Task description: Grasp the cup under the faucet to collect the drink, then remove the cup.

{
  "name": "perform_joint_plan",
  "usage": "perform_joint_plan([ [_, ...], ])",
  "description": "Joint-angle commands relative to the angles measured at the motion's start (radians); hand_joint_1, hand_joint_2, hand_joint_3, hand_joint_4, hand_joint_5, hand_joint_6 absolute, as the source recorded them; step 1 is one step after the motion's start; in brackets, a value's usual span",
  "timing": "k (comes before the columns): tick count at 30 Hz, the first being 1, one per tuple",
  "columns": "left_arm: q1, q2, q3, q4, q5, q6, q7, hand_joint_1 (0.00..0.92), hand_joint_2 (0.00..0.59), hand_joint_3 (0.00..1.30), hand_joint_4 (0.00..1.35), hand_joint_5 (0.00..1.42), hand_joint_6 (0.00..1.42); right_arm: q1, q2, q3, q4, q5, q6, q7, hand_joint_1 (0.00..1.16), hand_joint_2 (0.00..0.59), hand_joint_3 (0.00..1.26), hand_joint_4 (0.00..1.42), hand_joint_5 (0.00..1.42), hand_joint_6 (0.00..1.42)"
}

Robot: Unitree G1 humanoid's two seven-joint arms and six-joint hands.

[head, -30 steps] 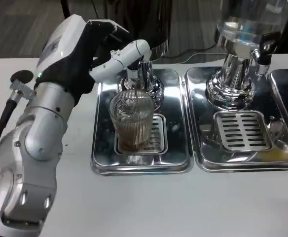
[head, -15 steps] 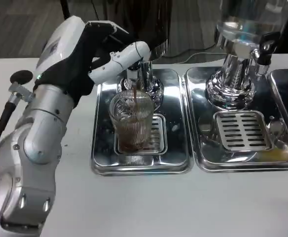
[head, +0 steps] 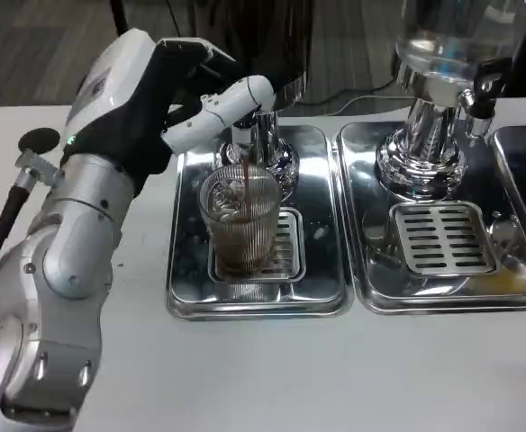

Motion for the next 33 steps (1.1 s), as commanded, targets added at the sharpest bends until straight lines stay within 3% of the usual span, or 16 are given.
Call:
perform_joint_plan([
  [1,0.021,0.002,-0.006,-0.02,-0.006,-0.011,-0.015,0.048,0.083,0.65,0.59,0.37,0.08,0.005,0.002,-0.008,-0.009,0.02,-0.012,0.002,0.76,0.54,0.35,0.29,0.24,0.1],
  [22,0.024,0.004,-0.004,-0.022,-0.006,-0.014,-0.015,0.045,0.084,0.64,0.56,0.37,0.08,0.002,0.002,-0.008,-0.019,0.02,-0.004,0.007,0.76,0.54,0.35,0.29,0.24,0.1],
  [28,0.029,0.003,-0.001,-0.024,-0.008,-0.015,-0.014,0.042,0.084,0.56,0.49,0.37,0.08,0.002,0.004,-0.007,-0.016,0.019,-0.006,0.008,0.76,0.54,0.35,0.29,0.24,0.1],
  [33,0.039,0.004,0.002,-0.03,-0.009,-0.021,-0.009,0.034,0.071,0.17,0.15,0.26,0.08,0.003,0.004,-0.009,-0.017,0.02,-0.007,0.008,0.76,0.54,0.35,0.29,0.24,0.1],
])
